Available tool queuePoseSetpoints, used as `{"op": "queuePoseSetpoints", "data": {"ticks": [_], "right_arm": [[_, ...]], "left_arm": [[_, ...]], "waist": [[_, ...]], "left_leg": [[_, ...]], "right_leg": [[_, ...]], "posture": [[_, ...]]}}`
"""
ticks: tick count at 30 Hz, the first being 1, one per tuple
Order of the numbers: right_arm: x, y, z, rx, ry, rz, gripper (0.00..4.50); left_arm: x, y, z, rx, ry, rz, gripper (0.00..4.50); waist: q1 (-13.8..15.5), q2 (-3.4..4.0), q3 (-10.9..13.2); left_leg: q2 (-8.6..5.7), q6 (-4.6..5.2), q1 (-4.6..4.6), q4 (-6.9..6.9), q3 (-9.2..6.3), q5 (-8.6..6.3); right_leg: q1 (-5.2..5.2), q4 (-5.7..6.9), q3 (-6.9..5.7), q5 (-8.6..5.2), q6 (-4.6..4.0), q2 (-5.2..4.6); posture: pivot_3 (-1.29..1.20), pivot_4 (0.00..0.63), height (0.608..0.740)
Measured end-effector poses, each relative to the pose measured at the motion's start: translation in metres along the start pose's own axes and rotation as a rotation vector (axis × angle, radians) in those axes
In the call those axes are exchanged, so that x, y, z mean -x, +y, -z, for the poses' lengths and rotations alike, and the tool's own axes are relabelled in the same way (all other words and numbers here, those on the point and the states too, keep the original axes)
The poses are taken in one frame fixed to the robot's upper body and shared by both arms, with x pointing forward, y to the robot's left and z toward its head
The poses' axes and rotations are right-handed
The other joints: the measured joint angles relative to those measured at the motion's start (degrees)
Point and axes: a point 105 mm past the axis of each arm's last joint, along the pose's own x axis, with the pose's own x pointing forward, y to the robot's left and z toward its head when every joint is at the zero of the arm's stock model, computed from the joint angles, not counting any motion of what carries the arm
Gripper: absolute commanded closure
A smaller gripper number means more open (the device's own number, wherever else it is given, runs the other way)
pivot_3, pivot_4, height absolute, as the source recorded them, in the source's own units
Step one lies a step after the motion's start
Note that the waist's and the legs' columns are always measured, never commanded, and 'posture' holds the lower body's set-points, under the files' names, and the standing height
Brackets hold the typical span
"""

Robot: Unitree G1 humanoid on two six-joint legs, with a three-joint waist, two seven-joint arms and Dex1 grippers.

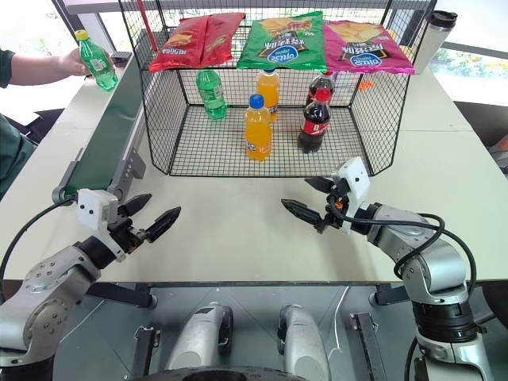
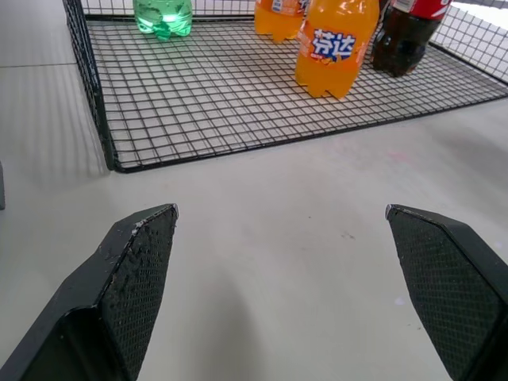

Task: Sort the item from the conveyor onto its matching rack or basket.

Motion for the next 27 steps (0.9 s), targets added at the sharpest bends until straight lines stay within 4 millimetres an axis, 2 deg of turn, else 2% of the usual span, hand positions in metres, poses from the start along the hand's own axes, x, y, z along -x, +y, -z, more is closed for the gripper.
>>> {"op": "queuePoseSetpoints", "data": {"ticks": [14, 27], "right_arm": [[-0.001, 0.000, -0.003, 0.007, -0.007, 0.000, 0.00], [-0.003, 0.000, 0.000, -0.003, 0.002, -0.019, 0.00]], "left_arm": [[-0.007, 0.004, -0.013, -0.021, -0.040, -0.029, 0.10], [-0.005, 0.000, -0.012, -0.015, -0.035, -0.033, 0.10]], "waist": [[0.02, 0.00, 0.00], [0.03, 0.00, 0.00]], "left_leg": [[-0.01, 0.01, 0.00, 0.00, 0.03, 0.00], [-0.01, 0.01, 0.00, -0.02, 0.03, 0.01]], "right_leg": [[0.00, 0.00, 0.00, 0.00, 0.00, 0.00], [0.00, 0.00, 0.00, 0.00, 0.00, 0.01]], "posture": [[0.00, 0.150, 0.740], [0.00, 0.150, 0.740]]}}
